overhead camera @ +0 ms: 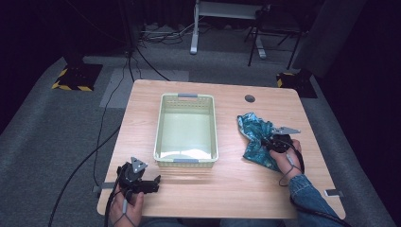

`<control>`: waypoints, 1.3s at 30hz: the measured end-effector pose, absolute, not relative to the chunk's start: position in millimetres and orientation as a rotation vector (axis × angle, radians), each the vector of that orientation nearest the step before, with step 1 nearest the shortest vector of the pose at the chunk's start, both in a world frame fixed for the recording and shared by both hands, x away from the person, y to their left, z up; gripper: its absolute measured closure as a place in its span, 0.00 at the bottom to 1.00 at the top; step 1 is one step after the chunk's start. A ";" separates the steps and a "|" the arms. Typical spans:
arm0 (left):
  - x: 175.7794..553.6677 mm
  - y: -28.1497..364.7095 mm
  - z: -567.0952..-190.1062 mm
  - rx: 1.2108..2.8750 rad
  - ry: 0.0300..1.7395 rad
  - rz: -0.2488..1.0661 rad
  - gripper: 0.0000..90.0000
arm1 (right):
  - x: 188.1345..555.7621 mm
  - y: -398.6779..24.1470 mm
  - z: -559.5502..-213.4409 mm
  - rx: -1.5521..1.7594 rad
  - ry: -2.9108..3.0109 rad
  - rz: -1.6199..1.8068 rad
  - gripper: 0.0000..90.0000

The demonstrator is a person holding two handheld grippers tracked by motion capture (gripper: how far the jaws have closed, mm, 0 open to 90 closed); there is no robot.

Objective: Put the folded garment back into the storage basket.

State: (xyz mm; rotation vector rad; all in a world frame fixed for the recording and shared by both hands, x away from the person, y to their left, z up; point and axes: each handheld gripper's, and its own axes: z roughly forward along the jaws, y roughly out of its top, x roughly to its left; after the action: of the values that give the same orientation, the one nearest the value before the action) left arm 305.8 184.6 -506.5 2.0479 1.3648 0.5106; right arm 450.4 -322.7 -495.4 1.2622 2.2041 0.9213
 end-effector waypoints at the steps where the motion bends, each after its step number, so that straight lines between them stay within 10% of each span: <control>1: 305.8 184.6 -506.5 2.048 1.365 0.511 0.00 | 449.9 -322.0 -495.5 1.265 2.199 0.919 0.92; 39: 305.8 184.7 -506.4 2.049 1.364 0.511 0.00 | 447.4 -329.3 -426.3 1.328 2.001 1.093 0.93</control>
State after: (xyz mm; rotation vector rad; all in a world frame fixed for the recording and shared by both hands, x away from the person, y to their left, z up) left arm 305.8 184.7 -506.4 2.0488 1.3641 0.5113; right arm 447.4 -329.3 -426.3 1.3278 2.0006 1.0926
